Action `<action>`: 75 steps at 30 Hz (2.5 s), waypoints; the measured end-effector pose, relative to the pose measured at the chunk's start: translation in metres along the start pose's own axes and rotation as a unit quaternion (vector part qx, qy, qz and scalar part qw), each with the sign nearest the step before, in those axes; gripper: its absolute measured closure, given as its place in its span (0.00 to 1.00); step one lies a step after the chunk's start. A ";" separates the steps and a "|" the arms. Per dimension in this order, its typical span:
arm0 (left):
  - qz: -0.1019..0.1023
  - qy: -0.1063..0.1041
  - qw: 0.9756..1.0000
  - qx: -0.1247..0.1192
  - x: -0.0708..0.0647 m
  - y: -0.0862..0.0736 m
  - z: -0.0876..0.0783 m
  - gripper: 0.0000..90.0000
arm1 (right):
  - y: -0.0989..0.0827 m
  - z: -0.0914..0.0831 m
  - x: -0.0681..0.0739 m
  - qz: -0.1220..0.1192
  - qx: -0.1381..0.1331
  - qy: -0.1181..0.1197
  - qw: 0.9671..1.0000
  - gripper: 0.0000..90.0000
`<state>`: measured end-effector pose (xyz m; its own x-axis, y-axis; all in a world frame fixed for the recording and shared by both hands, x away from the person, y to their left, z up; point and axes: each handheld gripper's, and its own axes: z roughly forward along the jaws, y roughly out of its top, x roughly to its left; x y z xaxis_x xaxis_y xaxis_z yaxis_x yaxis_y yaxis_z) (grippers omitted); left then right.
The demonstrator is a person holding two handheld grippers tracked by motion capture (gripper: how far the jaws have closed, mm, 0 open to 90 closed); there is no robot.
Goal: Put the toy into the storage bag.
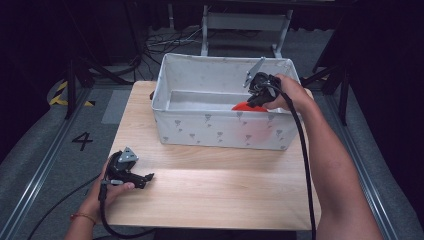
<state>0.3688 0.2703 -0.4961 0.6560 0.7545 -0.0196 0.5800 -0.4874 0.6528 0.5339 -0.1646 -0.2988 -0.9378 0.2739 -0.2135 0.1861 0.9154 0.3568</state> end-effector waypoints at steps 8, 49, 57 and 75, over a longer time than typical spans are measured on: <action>0.000 -0.001 1.000 0.000 0.000 0.000 0.000 0.00 | 0.000 0.006 0.003 -0.009 0.018 0.012 1.000 0.91; 0.000 0.001 1.000 0.000 0.000 0.000 0.000 0.00 | -0.022 -0.010 0.004 0.046 -0.049 -0.017 0.998 0.77; -0.001 0.000 1.000 0.000 0.000 0.000 0.000 0.00 | -0.036 -0.021 0.017 0.111 -0.127 -0.055 0.984 0.50; -0.001 0.001 1.000 0.000 0.000 0.000 0.000 0.00 | -0.075 -0.065 0.048 0.181 -0.214 -0.121 0.952 0.30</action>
<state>0.3686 0.2705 -0.4961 0.6547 0.7556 -0.0192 0.5807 -0.4865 0.6528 0.4560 -0.2400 -0.2763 -0.7297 0.6563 -0.1916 0.2995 0.5588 0.7734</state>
